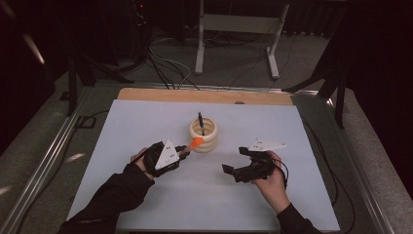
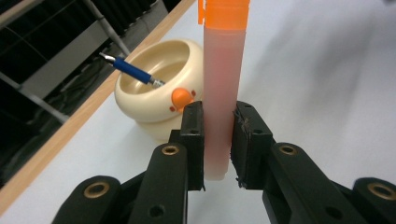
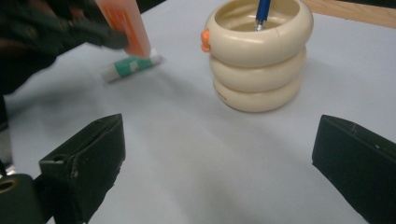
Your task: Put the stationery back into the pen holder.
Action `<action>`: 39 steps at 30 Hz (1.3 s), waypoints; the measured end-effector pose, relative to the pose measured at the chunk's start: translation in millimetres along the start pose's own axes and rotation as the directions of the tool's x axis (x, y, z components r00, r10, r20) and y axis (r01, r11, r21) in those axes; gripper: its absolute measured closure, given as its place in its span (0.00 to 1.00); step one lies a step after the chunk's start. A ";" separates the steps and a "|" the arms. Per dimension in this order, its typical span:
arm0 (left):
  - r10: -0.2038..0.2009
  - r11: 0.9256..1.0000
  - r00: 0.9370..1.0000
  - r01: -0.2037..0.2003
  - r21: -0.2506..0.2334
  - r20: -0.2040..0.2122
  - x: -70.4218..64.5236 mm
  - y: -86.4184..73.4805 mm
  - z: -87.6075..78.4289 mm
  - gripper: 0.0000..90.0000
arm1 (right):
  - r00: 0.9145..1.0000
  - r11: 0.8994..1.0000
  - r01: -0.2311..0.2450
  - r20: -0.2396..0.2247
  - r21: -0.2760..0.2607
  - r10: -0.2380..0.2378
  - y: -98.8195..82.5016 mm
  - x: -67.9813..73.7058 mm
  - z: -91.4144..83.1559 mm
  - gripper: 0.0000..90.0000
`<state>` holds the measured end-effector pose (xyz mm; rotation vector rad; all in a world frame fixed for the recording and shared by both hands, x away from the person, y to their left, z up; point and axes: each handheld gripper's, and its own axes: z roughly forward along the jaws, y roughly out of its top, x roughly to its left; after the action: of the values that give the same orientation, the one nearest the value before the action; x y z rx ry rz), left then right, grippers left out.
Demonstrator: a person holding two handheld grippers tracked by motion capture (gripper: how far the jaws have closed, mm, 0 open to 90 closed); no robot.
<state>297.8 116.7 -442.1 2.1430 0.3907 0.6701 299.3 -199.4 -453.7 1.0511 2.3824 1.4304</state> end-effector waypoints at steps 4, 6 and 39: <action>-0.061 0.998 0.998 0.061 -0.025 0.020 7.5 4.8 -2.7 0.85 | 1.000 1.000 0.004 -0.007 -0.014 -0.004 -4.0 -0.1 -0.9 0.03; -0.082 0.996 0.996 0.083 -0.034 0.027 11.2 7.4 -4.2 0.85 | 1.000 1.000 0.005 -0.009 -0.025 -0.005 -5.3 0.1 -1.3 0.03; -0.291 0.945 0.952 0.301 -0.124 0.096 54.0 42.7 14.4 0.85 | 1.000 0.996 0.018 -0.024 -0.083 -0.020 -12.9 0.3 -8.0 0.00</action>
<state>351.7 108.3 -397.7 1.9205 0.5937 0.4281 289.1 -208.6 -460.1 0.9943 2.3214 1.5303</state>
